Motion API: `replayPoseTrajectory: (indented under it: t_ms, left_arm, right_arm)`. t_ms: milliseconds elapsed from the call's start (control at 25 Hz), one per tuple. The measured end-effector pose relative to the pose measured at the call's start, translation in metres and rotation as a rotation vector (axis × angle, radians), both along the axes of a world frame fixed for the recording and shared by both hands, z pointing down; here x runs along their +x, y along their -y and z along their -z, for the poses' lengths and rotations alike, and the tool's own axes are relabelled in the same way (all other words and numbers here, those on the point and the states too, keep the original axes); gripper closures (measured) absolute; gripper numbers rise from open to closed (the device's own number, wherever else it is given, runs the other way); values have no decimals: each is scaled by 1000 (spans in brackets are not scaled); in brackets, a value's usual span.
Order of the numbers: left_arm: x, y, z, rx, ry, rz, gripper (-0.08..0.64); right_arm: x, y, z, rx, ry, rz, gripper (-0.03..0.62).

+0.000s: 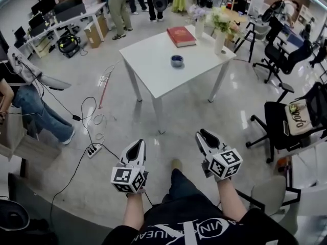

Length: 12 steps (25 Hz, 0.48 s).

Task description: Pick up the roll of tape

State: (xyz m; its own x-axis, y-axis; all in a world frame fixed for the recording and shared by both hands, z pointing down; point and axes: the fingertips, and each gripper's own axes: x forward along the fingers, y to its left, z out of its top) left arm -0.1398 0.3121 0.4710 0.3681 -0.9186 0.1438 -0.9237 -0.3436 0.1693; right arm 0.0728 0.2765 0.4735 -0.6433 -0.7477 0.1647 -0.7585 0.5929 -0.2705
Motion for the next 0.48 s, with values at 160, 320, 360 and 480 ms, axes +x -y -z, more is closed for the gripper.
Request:
replayPoseTrajectory:
  t_ms: [160,320,360,480]
  left_arm:
    - [-5,36,2,3,6,3,557]
    - [-3,78,3,-7,22,-17,557]
    - [-3,89,3,-10,26,-20,557]
    - [-1,121,8,-13,32,-18,557]
  right_arm:
    - [-2,33,-2,-7,11,-1,504]
    - [2,71,-5,-20,20,-16,503]
    - [4,82,-6,-27,24,-20,503]
    - [9,114,-6,-37,38,-29,503]
